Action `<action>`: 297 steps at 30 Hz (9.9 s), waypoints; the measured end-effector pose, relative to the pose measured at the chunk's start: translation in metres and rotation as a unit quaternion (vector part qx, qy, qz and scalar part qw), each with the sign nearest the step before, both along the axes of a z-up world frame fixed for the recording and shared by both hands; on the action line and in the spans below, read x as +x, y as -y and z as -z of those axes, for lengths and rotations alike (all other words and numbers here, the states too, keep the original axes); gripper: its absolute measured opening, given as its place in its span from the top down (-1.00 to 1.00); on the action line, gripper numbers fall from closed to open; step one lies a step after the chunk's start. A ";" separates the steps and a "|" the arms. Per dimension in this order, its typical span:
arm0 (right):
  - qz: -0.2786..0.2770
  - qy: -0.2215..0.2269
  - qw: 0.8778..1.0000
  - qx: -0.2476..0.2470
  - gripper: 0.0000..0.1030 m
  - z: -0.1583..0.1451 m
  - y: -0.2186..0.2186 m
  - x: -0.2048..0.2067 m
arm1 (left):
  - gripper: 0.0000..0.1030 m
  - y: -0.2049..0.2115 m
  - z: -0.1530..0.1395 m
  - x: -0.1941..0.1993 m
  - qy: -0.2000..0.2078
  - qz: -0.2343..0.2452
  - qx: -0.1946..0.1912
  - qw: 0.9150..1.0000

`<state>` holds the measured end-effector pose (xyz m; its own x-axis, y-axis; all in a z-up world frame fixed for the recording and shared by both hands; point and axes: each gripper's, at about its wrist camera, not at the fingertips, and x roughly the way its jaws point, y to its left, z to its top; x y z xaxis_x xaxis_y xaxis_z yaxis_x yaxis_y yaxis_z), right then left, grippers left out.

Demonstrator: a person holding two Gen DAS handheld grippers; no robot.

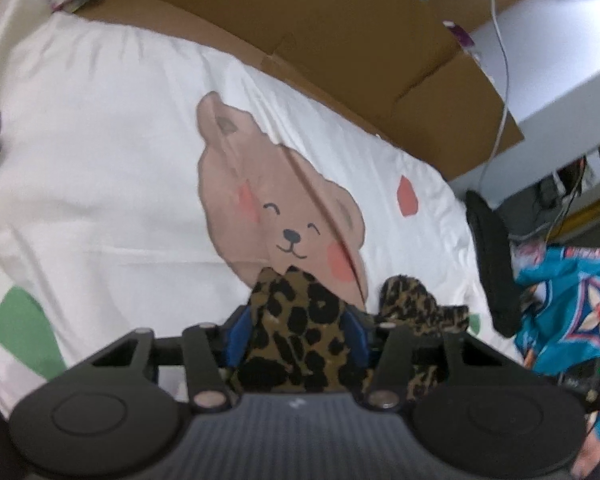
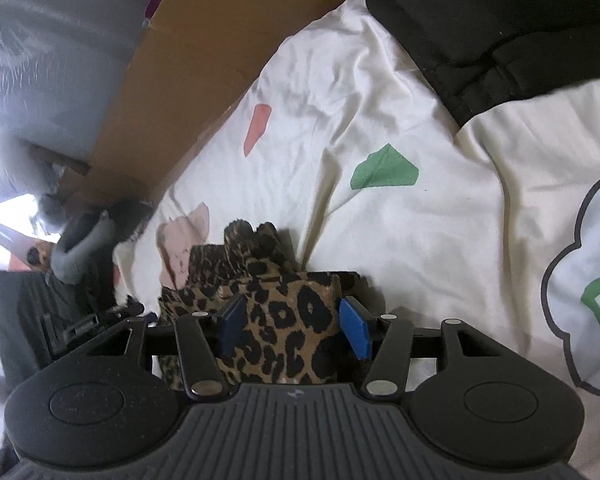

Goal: Fold clothes

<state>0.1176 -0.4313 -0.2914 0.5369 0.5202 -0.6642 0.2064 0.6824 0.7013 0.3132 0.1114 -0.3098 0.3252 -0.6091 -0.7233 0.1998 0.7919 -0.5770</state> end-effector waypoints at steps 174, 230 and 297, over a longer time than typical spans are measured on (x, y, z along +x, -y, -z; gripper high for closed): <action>-0.043 -0.014 0.974 -0.221 0.90 0.016 -0.037 0.092 | 0.67 0.078 -0.001 0.047 0.096 0.039 0.216 0.971; -0.153 0.069 0.958 -0.233 0.65 0.001 -0.132 0.105 | 0.90 0.188 -0.011 -0.003 0.086 0.161 0.100 0.978; -0.197 0.093 0.947 -0.234 0.13 -0.017 -0.142 0.077 | 0.64 0.180 -0.011 -0.071 0.100 0.208 0.103 0.968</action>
<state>0.1950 -0.2891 -0.2741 0.4928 0.3756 -0.7849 -0.2264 0.9263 0.3012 0.2421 -0.0690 -0.2987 0.2289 -0.5674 -0.7910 0.6168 0.7131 -0.3331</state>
